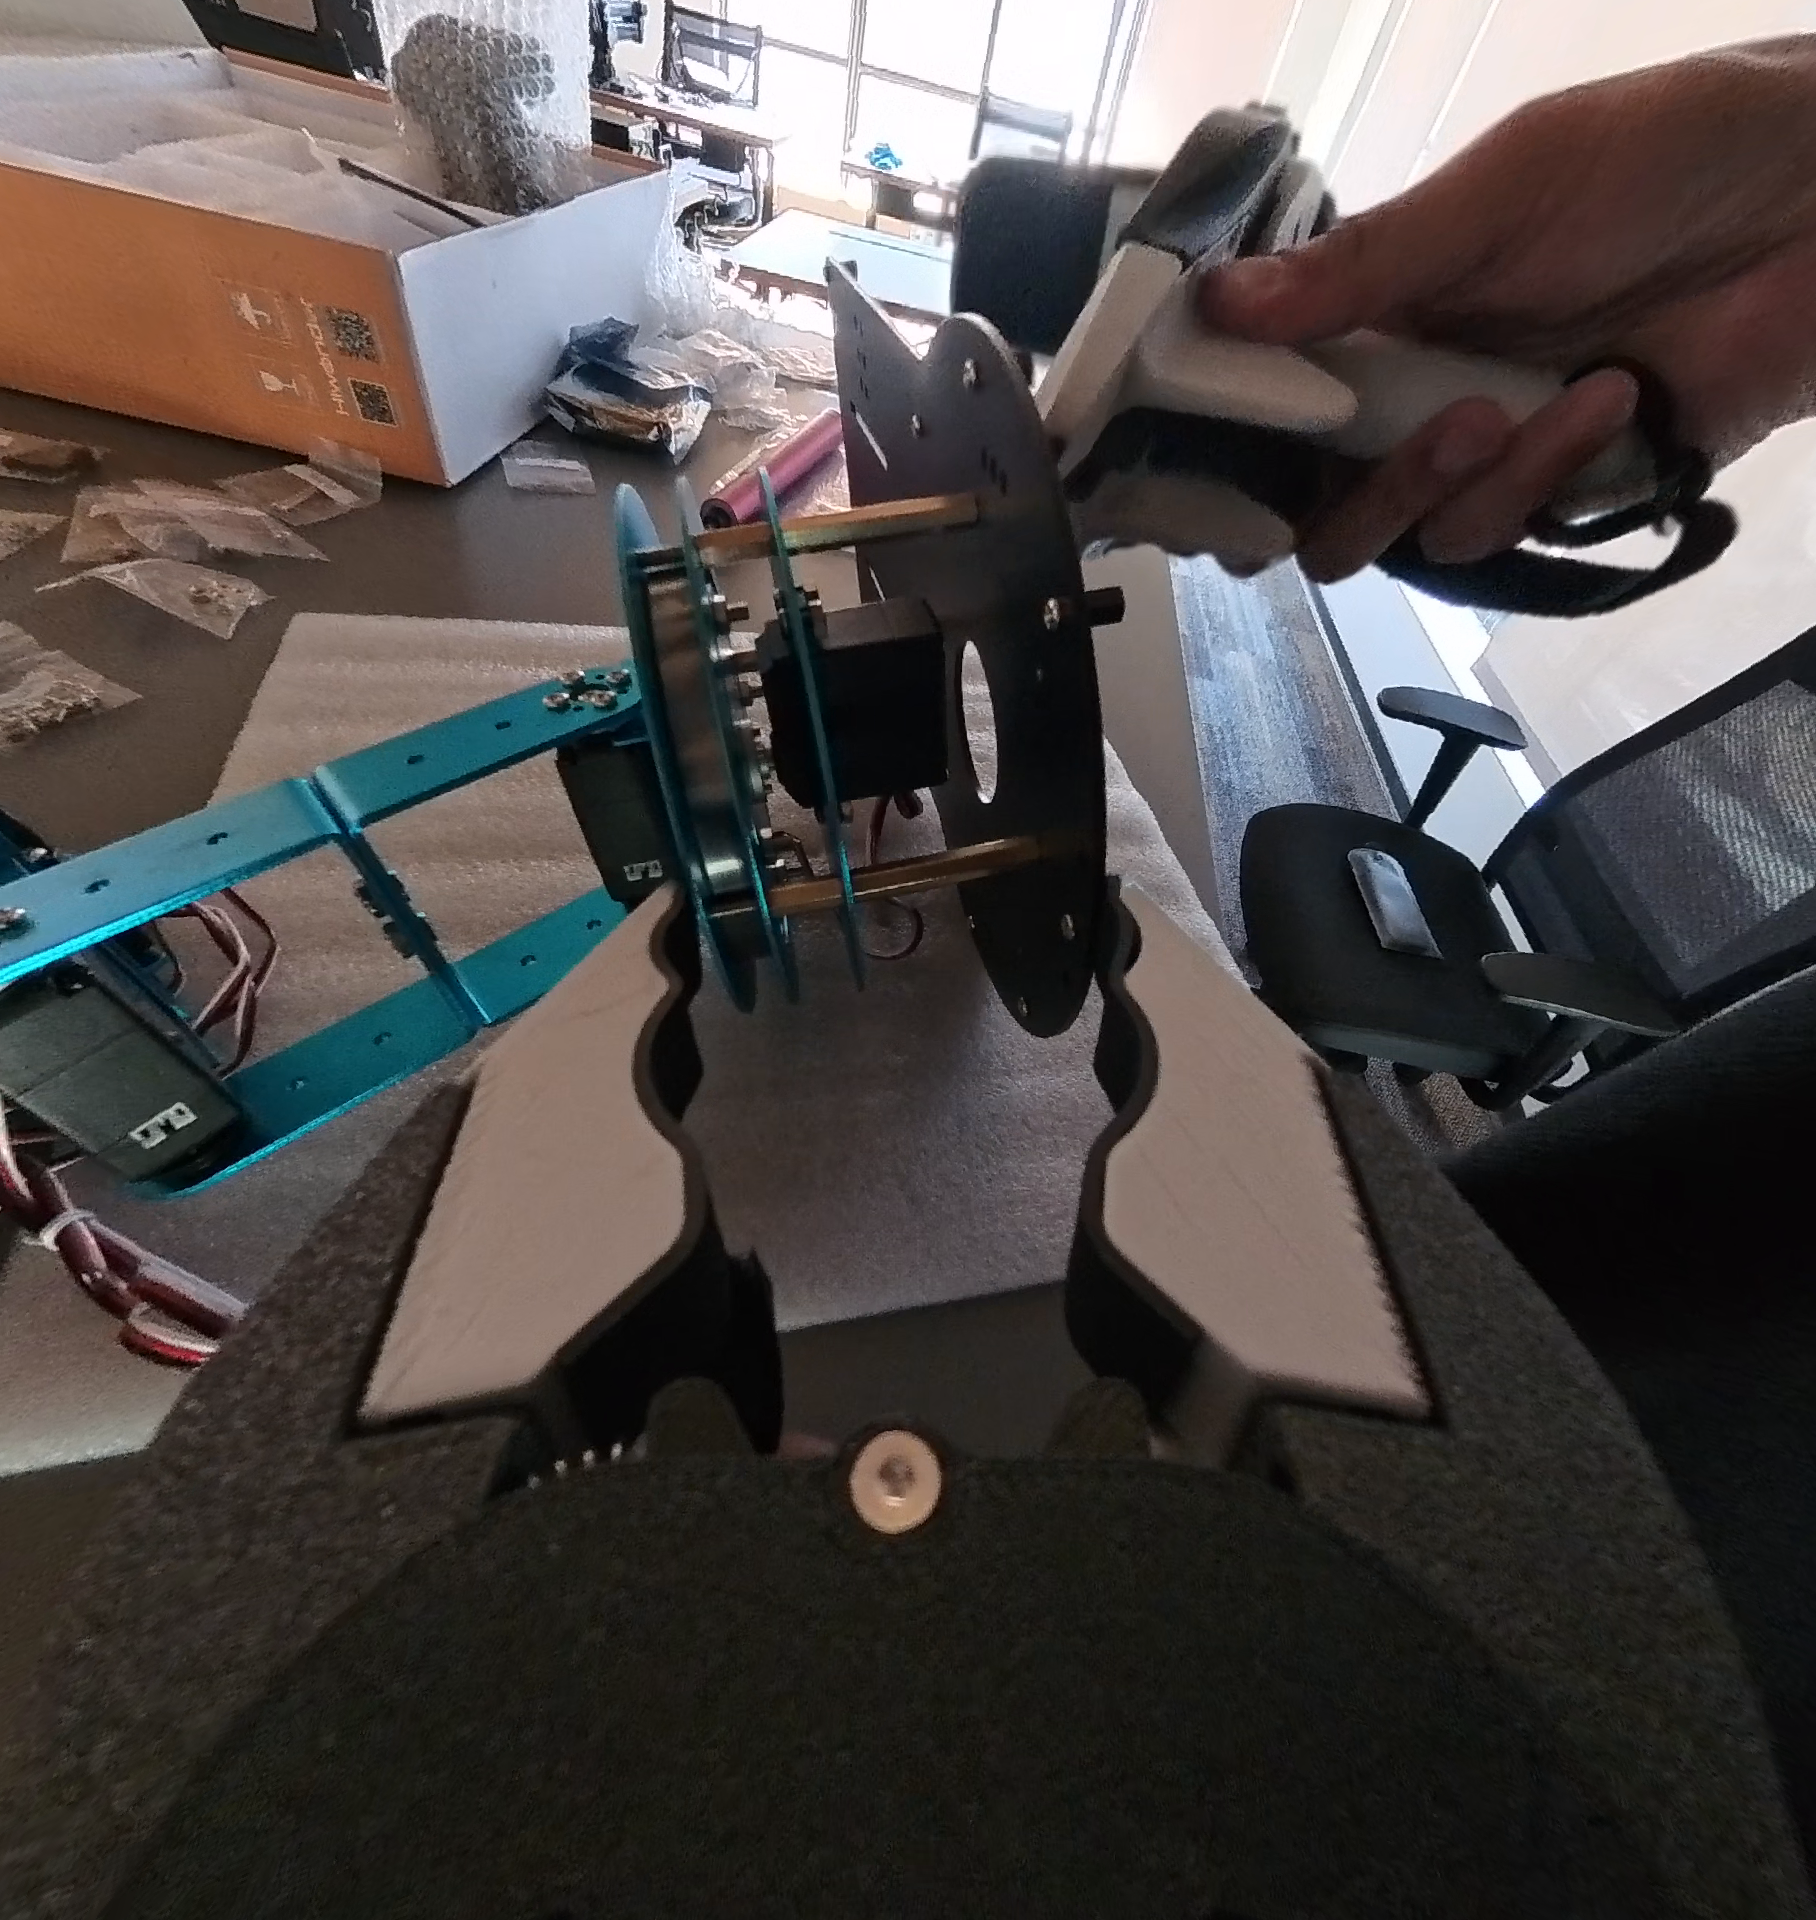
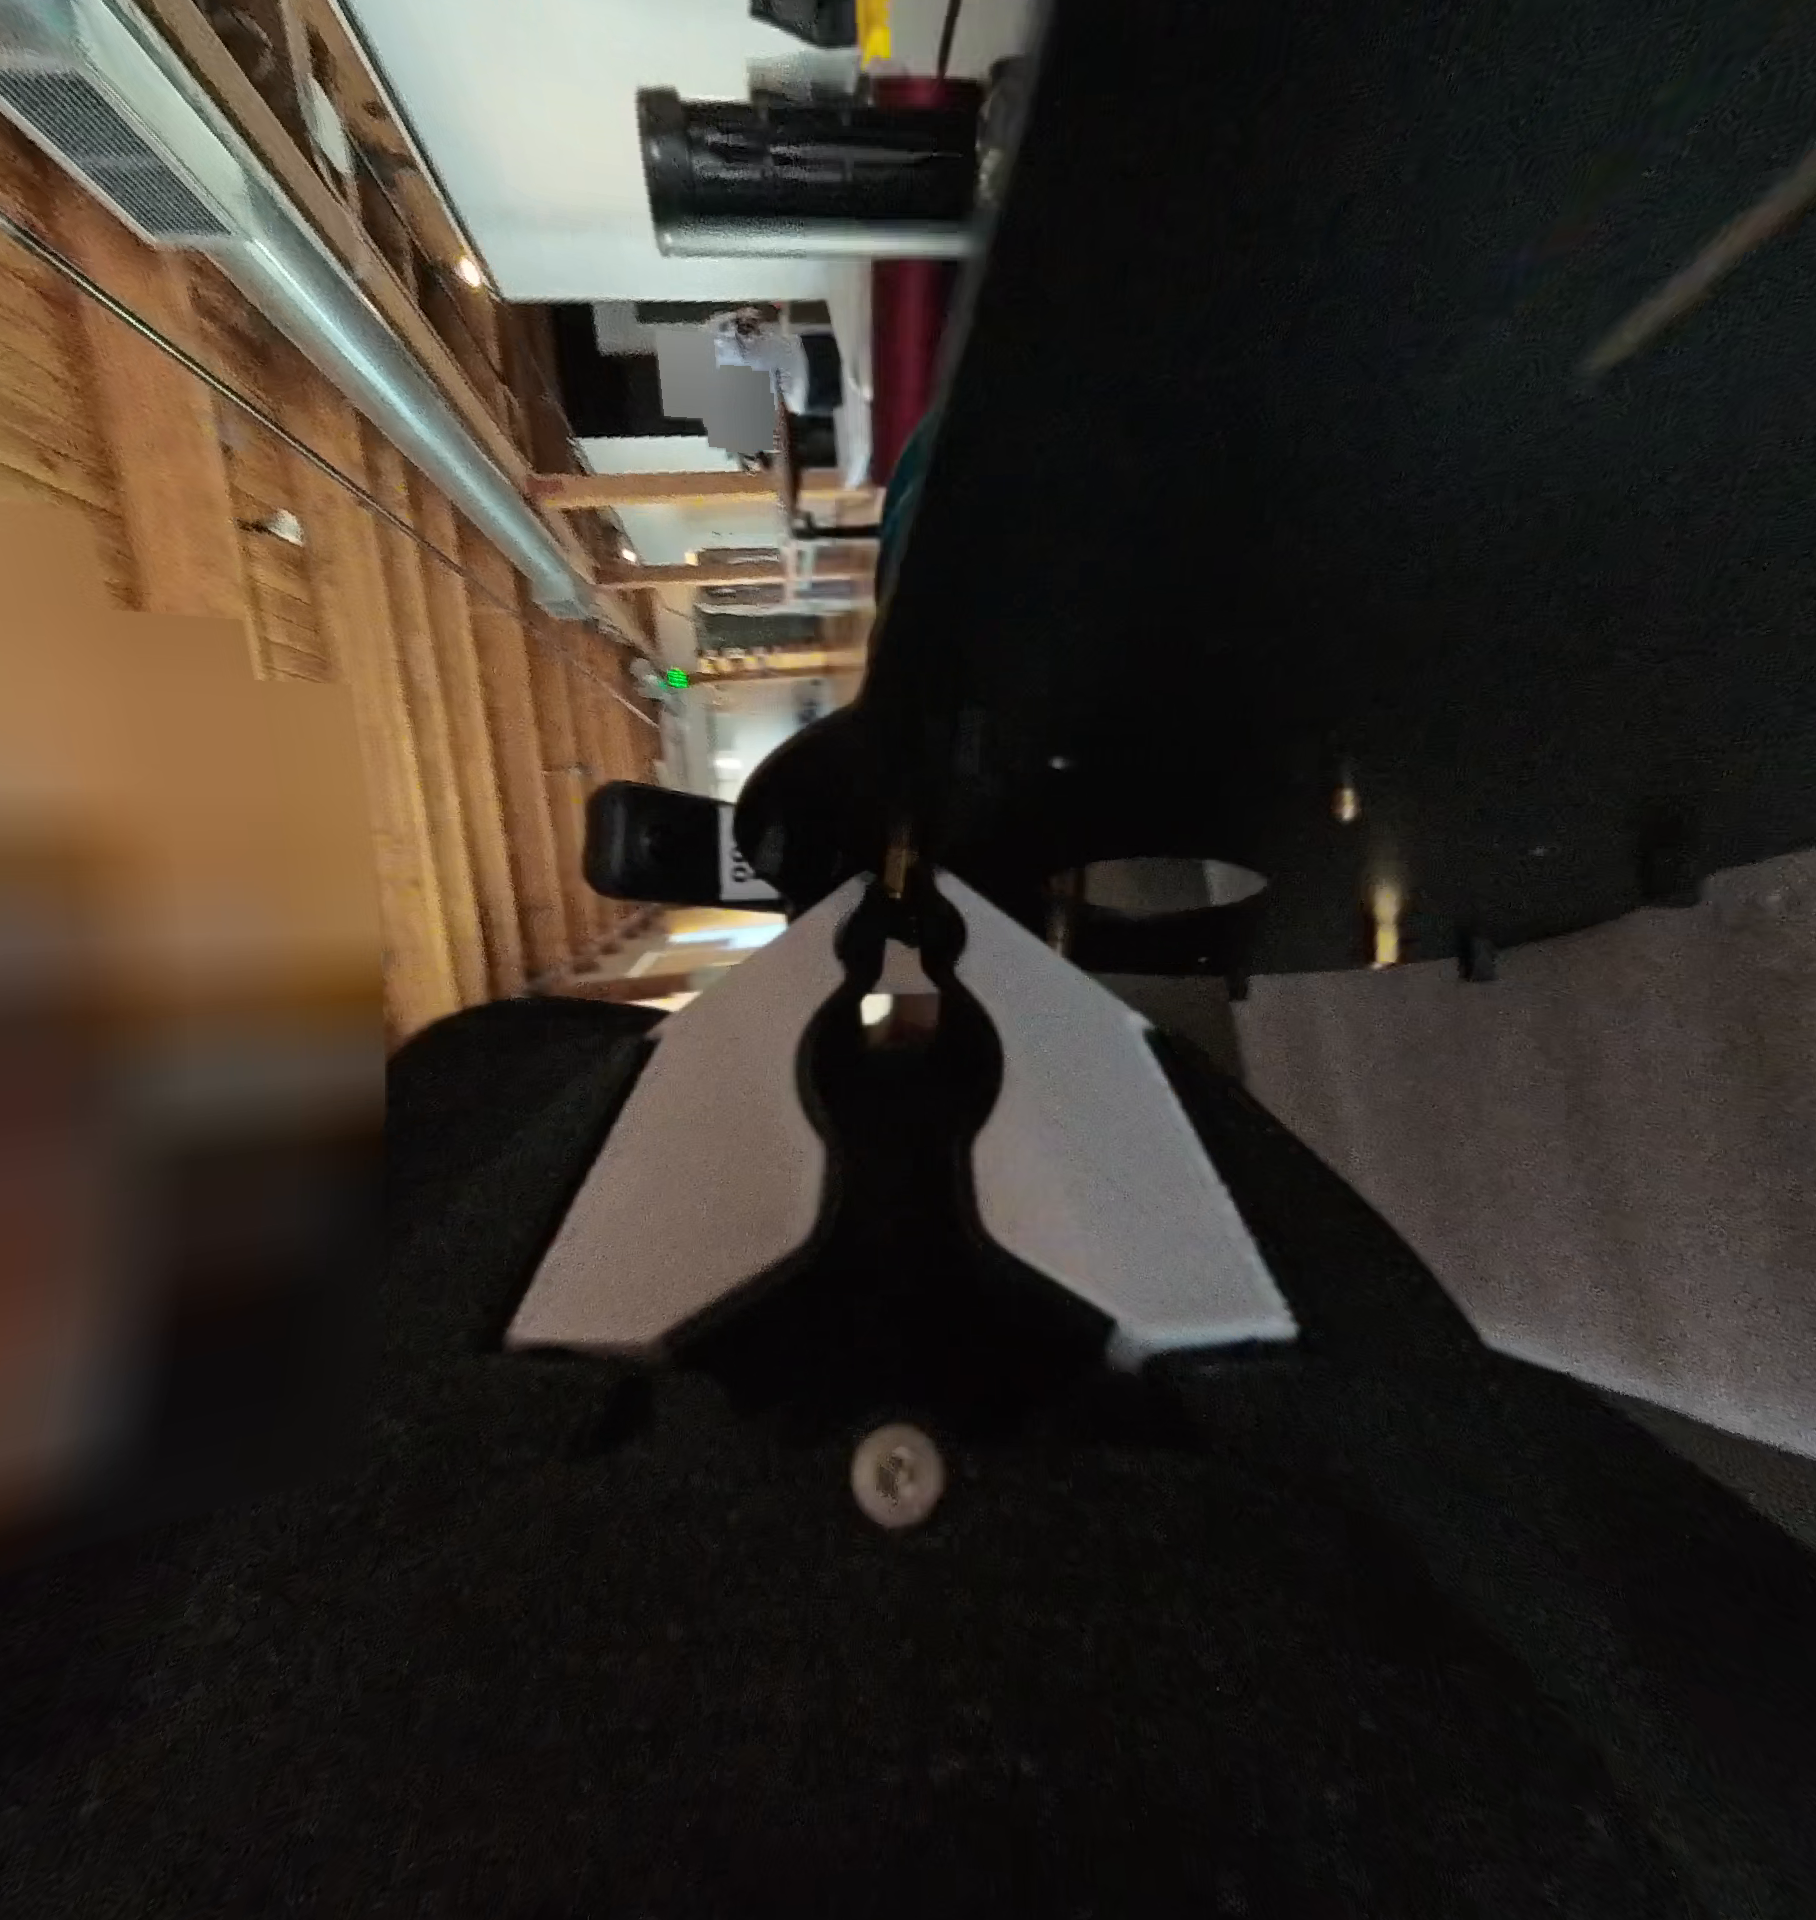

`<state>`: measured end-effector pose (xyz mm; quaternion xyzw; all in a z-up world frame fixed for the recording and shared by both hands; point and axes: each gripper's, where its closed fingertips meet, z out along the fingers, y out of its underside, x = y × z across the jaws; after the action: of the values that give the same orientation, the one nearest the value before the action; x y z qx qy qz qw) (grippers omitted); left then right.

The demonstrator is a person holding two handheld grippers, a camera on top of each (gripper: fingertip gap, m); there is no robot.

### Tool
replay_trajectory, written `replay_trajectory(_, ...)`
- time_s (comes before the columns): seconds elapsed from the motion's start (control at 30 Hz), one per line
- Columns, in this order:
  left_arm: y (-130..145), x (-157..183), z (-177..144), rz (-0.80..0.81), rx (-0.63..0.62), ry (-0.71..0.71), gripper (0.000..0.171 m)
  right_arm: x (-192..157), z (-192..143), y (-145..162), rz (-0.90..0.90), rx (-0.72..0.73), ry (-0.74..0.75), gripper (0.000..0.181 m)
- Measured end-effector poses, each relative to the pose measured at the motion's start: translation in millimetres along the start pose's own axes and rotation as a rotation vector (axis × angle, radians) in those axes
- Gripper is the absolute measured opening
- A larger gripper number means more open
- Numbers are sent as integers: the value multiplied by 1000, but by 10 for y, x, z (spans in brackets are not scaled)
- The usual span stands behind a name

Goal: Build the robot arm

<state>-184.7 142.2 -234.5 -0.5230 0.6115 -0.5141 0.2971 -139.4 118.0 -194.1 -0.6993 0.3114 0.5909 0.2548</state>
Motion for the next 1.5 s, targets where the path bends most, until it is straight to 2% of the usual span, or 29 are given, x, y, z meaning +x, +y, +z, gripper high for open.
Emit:
replay_trajectory(0.07, 3, 8, 1, 2, -1, -3, 76, 19, -28, 10, -187, -7, 137, 6)
replay_trajectory(0.13, 3, 3, 0, -1, -2, -2, 76, 90, -126, 26, -383, -6, 303, 36)
replay_trajectory(0.17, 2, 2, -1, 1, -5, -1, 76, 218, -213, 31, -476, -6, 421, 42)
replay_trajectory(0.23, 3, 4, 1, 0, -9, -3, 76, 536, -346, 31, -682, -2, 660, 41)
replay_trajectory(0.33, 2, 4, -1, -4, -7, -3, 76, 838, -210, 65, -896, 17, 865, 40)
replay_trajectory(0.4, 5, 5, -2, 0, -19, -4, 76, 957, -120, 64, -1036, 17, 1010, 28)
replay_trajectory(0.47, 5, 6, -1, 1, -27, -6, 76, 1001, -57, 66, -1128, 8, 1095, 18)
replay_trajectory(0.57, 5, 3, 0, -1, -30, -5, 76, 1025, -55, 62, -1139, -31, 1157, 17)
replay_trajectory(0.8, 3, 3, 2, 1, -33, -3, 76, 1049, -30, 113, -1062, -174, 1155, 16)
replay_trajectory(0.83, 2, 4, 3, 0, -32, -4, 76, 1027, -21, 108, -1055, -169, 1141, 6)
replay_trajectory(0.97, 2, 4, 4, -3, -28, -4, 76, 1031, -14, 111, -950, -176, 1072, 6)
replay_trajectory(1.07, 3, 3, 4, -3, -26, -4, 76, 1031, -6, 120, -762, -140, 915, 5)
replay_trajectory(1.2, -1, 5, 6, -3, -23, -5, 76, 1010, 9, 139, -319, -29, 495, 5)
replay_trajectory(1.27, -2, 4, 6, -2, -23, -4, 76, 996, 16, 143, -167, 0, 346, 4)
replay_trajectory(1.4, -5, 4, 8, -4, -23, -4, 76, 977, 17, 145, -2, 34, 191, 5)
replay_trajectory(1.47, -2, 4, 8, -2, -24, -3, 76, 979, 18, 146, -25, 46, 188, 5)
replay_trajectory(1.5, -2, 5, 8, -3, -23, -3, 76, 981, 15, 145, -109, 39, 242, 5)
